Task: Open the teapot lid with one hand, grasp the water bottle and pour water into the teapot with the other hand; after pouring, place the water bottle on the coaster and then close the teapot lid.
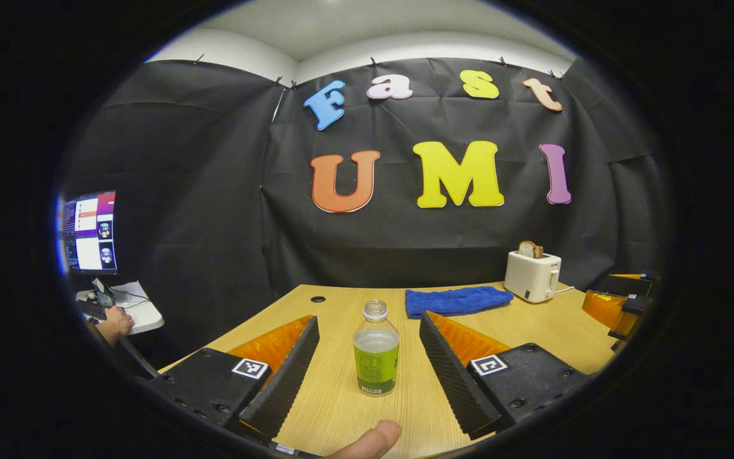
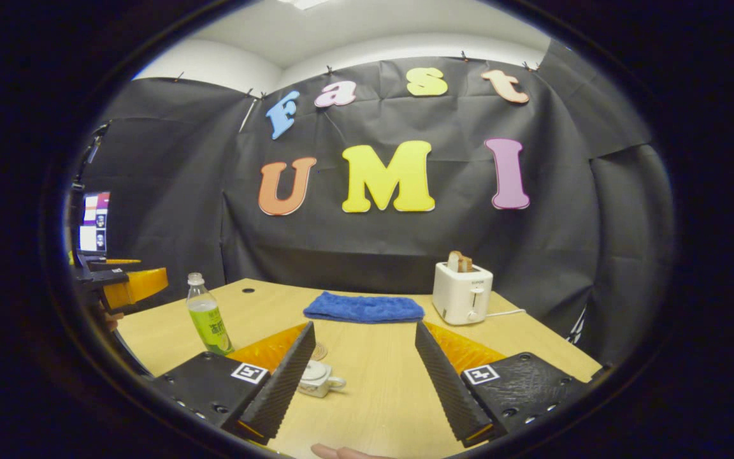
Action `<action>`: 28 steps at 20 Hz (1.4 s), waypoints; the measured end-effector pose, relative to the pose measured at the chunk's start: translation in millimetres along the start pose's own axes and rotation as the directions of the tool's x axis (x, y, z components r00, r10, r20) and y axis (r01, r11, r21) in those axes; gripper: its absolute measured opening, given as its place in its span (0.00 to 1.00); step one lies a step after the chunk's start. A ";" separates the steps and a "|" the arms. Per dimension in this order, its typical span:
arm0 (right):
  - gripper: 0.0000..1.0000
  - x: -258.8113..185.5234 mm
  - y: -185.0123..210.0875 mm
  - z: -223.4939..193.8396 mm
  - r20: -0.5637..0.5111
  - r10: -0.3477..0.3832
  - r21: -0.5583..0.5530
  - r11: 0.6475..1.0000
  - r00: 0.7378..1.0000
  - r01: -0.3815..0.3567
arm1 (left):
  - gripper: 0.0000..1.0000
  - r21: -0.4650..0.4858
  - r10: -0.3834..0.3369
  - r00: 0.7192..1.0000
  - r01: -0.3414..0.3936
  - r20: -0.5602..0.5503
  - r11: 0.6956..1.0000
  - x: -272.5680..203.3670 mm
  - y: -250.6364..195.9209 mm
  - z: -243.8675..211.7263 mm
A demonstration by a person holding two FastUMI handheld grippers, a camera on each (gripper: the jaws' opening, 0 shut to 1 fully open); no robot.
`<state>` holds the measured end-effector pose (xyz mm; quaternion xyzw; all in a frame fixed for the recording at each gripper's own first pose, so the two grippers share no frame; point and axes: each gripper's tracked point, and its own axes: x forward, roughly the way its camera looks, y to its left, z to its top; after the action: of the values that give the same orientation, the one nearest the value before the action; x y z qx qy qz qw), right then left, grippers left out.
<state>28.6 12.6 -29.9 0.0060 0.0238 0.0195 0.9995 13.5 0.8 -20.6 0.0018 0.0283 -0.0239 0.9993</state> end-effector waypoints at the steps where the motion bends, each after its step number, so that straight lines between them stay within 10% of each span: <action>1: 0.97 5.4 0.9 -0.1 0.003 -0.003 0.015 1.000 1.000 0.003 | 0.99 -0.005 0.006 1.000 -0.006 -0.003 1.000 0.6 1.9 -0.7; 18: 0.92 115.2 72.6 -120.8 -0.213 0.115 0.033 0.993 0.970 -0.111 | 0.99 0.007 0.013 0.999 -0.012 -0.035 1.000 6.4 4.5 -8.8; 25: 0.49 112.5 86.7 -122.4 -0.206 0.131 -0.046 0.989 0.970 -0.143 | 0.99 0.024 -0.006 0.999 0.007 -0.038 1.000 6.7 -1.9 -10.6; 28: 0.49 115.4 87.3 -125.1 -0.207 0.145 -0.017 0.988 0.968 -0.151 | 0.99 0.022 -0.009 0.999 0.010 -0.039 1.000 5.8 -2.9 -11.5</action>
<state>134.5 105.7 -159.1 -0.0105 0.1259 0.0949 0.9874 18.5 -2.3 -32.4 0.0133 0.0477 -0.0290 0.9984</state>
